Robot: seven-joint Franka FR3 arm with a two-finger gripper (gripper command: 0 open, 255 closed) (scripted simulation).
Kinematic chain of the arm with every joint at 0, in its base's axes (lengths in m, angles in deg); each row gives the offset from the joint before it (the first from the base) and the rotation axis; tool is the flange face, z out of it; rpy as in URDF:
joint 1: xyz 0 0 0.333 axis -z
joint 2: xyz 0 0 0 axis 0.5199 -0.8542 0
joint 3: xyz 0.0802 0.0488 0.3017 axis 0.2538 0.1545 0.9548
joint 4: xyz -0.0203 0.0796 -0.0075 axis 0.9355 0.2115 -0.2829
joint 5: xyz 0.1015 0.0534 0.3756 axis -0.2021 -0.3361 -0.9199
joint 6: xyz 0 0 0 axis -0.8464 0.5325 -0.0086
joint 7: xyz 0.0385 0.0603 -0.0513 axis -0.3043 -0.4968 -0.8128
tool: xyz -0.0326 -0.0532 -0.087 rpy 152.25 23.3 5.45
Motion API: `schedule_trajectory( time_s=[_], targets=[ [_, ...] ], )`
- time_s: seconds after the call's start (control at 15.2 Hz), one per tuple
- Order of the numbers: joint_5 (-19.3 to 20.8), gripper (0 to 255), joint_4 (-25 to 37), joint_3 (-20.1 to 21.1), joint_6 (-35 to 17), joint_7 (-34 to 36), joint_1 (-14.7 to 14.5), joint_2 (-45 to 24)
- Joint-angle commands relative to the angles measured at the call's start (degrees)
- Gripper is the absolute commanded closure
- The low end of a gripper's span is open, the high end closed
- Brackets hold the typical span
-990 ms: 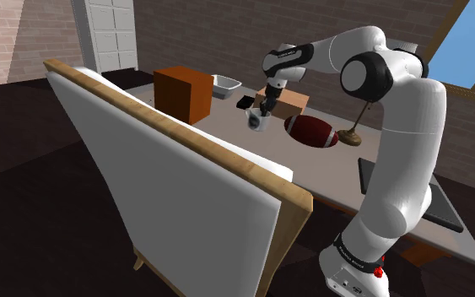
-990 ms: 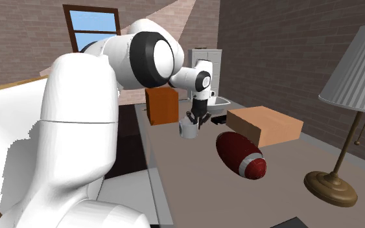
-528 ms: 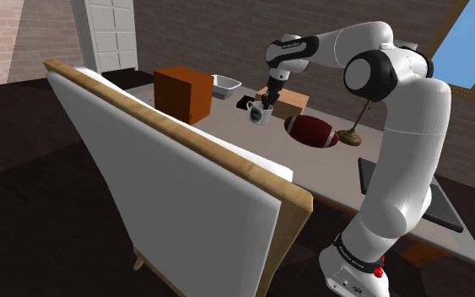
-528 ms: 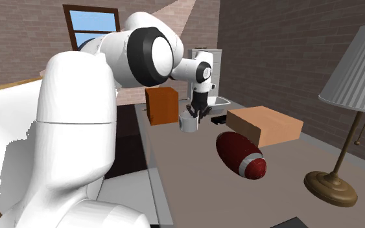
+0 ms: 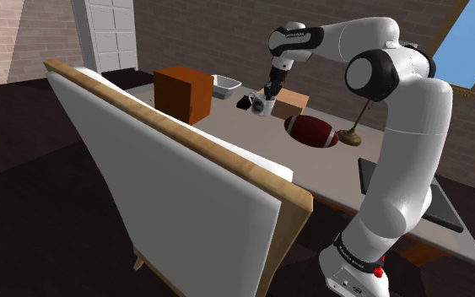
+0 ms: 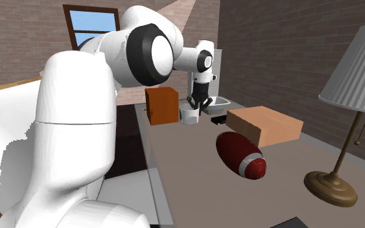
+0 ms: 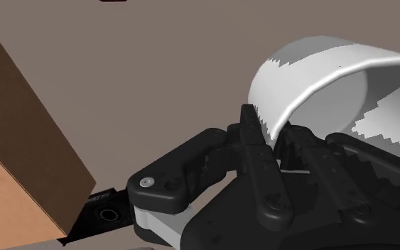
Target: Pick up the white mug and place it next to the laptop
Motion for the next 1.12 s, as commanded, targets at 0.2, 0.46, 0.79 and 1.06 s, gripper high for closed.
schedule_trajectory(
  time_s=[0.2, 0.46, 0.79, 1.06],
  targets=[
    [0.68, 255, -0.76, -0.4, 1.59, -0.23, 0.06, 2.4],
    [2.78, 255, -11.12, -1.8, -1.17, -2.57, 0.54, 10.15],
    [5.72, 255, -21.54, -3.61, -3.24, -5.42, 1.92, 18.83],
    [8.29, 255, -28.33, -5.18, -4.0, -7.79, 3.57, 25.17]
  ],
)
